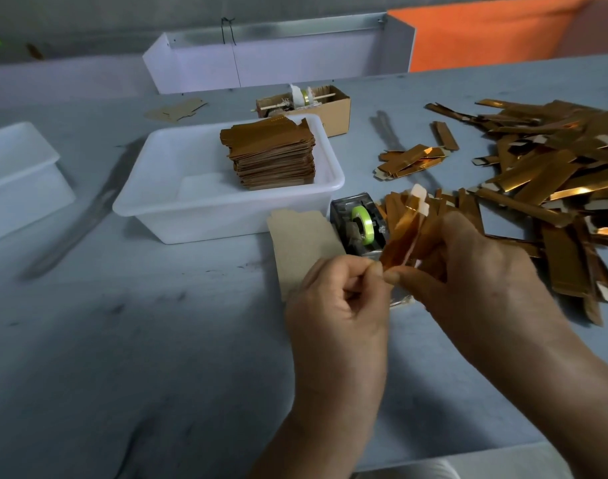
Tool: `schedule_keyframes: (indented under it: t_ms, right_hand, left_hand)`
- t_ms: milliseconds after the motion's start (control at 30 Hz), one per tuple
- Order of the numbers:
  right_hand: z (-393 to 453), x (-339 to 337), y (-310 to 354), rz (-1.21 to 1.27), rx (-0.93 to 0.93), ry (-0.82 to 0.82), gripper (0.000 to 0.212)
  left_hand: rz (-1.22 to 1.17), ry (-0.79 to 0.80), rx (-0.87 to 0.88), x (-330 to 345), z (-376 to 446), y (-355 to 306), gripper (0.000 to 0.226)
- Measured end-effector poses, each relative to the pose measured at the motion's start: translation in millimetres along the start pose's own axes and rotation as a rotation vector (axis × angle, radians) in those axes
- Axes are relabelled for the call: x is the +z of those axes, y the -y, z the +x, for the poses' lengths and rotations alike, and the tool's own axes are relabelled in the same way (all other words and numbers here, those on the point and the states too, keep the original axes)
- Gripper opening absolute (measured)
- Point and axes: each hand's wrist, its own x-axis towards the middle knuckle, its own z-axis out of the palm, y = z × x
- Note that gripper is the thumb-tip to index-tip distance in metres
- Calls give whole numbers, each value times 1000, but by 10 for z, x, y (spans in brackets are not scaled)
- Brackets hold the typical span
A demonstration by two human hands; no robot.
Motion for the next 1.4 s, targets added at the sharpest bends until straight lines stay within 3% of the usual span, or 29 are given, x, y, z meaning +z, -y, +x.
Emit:
schedule_keyframes:
  t_ms: [67,233,367,500,633,733,833,900,967,1100,1300,1400]
  right_hand:
    - [-8,6,-56,46,-18,9,50]
    - [-50,48,-147,616,133,123,53]
    - [-46,123,-123,891,182,223,40]
    - [-16,165,-141,989,206,259,30]
    - [6,207,-211,971,212,345,31]
    - [131,203,-377,975,321,362,27]
    - [405,165,-569,954,451,180,37]
    - [616,132,-695,843,501,27,39]
    - [792,130,-830,617,530,-96,37]
    - [751,223,-830,271,482,-200,55]
    - [336,395,-508,197,129,-243,36]
    - [258,402,-391,208,60,-211,30]
  left_hand:
    - [-14,-5,-13,-45,41,-14,10]
    - [-112,62,-155,-95,76,-49,9]
    - [-154,137,-208,-106,62,-49,11]
    - [-174,189,-302,-125,73,-21,7]
    - [-178,246,-448,-178,178,8,29]
    - [91,199,-295,-270,269,69,28]
    - [593,32,-66,-412,353,199,33]
    - [745,23,-152,-494,413,301,44]
    - [707,103,-340,-523,458,403,45]
    - [370,205,-587,-520,477,605,30]
    - [53,171,-803,-662,572,650,9]
    - [65,193,-851,-704,626,635,22]
